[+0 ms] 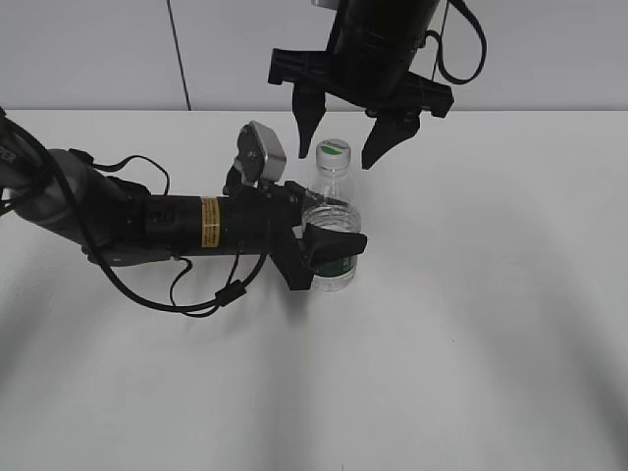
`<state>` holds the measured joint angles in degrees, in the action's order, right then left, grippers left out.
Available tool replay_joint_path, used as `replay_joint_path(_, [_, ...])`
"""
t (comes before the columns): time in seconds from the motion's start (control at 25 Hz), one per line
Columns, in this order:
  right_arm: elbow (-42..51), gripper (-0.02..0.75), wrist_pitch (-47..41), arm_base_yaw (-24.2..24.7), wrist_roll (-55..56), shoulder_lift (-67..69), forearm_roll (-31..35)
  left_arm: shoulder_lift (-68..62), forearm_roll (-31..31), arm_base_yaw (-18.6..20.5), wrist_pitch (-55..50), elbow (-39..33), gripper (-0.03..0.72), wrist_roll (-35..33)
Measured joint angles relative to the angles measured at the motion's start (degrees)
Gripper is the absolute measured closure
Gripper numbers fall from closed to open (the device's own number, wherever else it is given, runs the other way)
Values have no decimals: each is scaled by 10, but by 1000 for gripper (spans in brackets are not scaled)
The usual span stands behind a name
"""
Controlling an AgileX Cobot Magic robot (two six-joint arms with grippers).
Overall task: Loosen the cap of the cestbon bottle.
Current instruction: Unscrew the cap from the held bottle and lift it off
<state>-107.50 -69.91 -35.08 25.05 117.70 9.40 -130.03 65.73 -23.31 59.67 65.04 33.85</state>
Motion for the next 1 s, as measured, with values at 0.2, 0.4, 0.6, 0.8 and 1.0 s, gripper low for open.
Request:
replay_joint_path(0.2, [0, 222, 0, 0, 1, 4, 0, 0, 1, 0, 0, 0, 290, 0])
replay_joint_path(0.4, [0, 323, 0, 0, 1, 5, -5, 0, 1, 0, 0, 1, 290, 0])
replay_joint_path(0.6, [-1, 423, 0, 0, 1, 5, -8, 0, 2, 0, 0, 1, 293, 0])
replay_joint_path(0.8, [-1, 427, 0, -1, -13, 5, -9, 0, 3, 0, 0, 1, 294, 0])
replay_joint_path(1.0, [-1, 428, 0, -1, -112, 5, -11, 0, 3, 0, 0, 1, 294, 0])
